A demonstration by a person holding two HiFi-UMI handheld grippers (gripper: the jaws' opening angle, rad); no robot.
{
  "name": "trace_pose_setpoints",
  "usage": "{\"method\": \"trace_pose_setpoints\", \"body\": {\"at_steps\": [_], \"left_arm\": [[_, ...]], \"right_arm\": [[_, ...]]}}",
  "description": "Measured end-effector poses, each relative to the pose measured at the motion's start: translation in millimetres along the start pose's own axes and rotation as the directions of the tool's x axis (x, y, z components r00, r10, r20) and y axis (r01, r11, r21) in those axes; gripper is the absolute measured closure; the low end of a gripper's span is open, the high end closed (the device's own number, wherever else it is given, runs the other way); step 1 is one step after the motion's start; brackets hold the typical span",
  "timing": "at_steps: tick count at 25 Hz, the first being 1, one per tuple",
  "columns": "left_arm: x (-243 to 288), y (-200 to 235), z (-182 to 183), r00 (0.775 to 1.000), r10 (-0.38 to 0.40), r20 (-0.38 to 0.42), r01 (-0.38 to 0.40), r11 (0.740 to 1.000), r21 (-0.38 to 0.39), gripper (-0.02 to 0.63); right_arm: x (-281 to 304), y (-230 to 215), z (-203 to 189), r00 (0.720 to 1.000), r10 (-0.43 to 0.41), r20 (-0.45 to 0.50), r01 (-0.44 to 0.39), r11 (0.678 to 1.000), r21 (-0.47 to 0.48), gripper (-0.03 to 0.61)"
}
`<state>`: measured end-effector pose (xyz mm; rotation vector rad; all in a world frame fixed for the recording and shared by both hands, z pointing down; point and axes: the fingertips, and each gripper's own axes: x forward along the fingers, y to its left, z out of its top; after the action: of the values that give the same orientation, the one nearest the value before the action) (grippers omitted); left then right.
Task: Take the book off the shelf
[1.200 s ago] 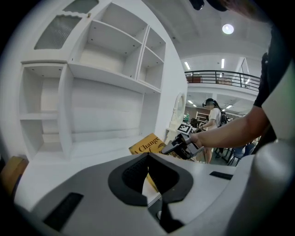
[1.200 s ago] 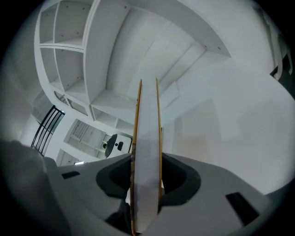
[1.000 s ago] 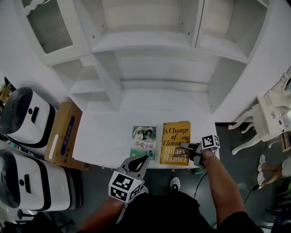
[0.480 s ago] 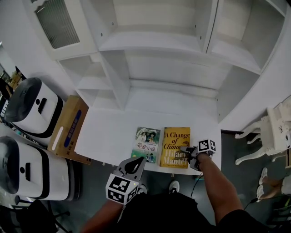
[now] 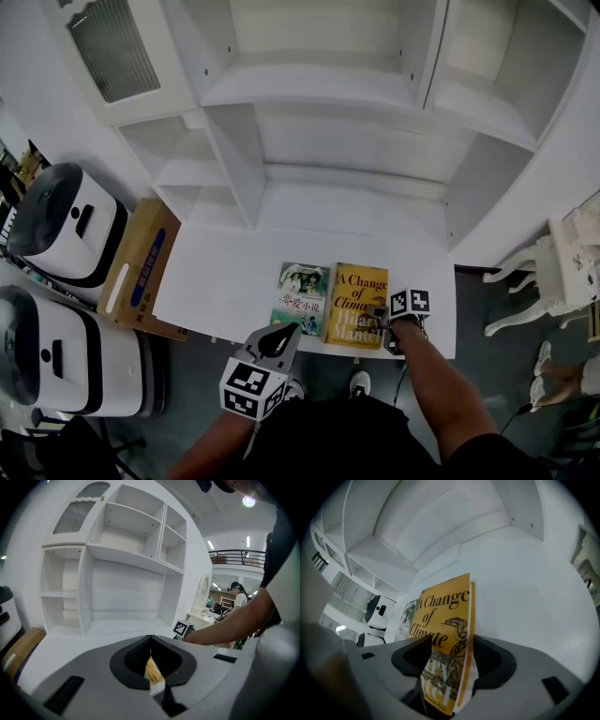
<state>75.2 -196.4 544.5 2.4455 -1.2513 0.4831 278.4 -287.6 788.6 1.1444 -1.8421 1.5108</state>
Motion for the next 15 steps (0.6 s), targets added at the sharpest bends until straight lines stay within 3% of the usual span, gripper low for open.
{"method": "trace_pose_setpoints", "body": {"at_steps": [10, 13, 15], "left_arm": [[-10.9, 6.3, -6.0, 0.999, -0.047, -0.007, 0.047, 0.999, 0.007, 0.603], [-16.2, 8.6, -6.9, 0.998, -0.070, -0.002, 0.070, 0.998, 0.010, 0.603], [-19.8, 10.5, -7.0, 0.996, -0.086, 0.000, 0.086, 0.996, 0.018, 0.603]], "right_arm": [[-18.9, 5.7, 4.4, 0.992, -0.083, 0.099, 0.087, 0.996, -0.034, 0.313], [-36.7, 19.3, 9.2, 0.978, -0.095, 0.187, 0.112, 0.990, -0.082, 0.313], [-56.2, 39.9, 14.4, 0.952, -0.074, 0.296, 0.117, 0.985, -0.128, 0.313]]}}
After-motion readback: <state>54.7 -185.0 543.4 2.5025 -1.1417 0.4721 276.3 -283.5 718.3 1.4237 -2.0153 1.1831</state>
